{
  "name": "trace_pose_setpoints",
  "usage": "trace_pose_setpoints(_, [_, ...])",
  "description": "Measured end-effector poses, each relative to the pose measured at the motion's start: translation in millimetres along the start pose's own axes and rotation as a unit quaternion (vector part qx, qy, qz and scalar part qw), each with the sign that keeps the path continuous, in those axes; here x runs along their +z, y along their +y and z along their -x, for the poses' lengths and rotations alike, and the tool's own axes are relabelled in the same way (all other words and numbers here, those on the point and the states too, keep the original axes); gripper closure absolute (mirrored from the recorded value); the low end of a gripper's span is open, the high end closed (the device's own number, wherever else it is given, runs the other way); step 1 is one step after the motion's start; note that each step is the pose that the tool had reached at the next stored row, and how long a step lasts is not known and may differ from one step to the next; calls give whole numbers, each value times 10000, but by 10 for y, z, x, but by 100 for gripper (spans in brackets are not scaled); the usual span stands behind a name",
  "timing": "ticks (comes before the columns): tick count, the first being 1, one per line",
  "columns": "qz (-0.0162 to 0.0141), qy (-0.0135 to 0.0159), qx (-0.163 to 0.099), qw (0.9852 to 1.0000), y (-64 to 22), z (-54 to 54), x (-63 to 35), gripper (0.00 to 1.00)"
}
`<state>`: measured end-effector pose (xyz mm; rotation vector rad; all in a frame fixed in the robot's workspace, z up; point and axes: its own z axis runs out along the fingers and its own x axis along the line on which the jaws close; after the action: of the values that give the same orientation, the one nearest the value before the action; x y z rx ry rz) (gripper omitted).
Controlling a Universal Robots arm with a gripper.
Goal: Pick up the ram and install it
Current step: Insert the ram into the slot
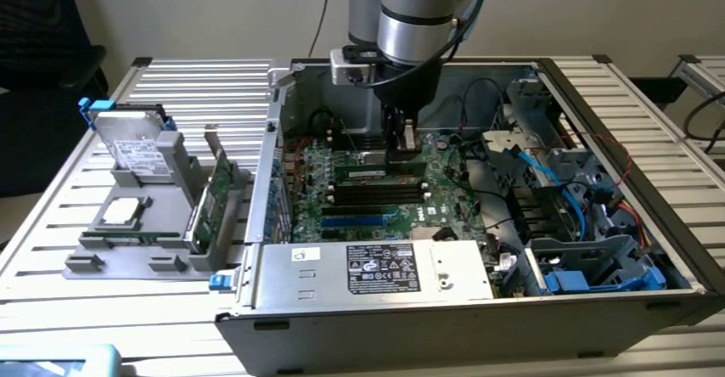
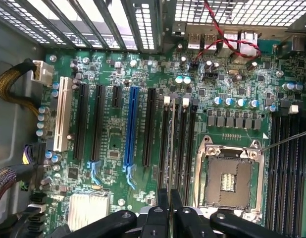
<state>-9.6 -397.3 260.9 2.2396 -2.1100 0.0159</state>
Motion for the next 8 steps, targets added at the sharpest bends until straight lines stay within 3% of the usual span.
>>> trace_pose_setpoints(8, [1,5,8,10000,-3,6,56,87])
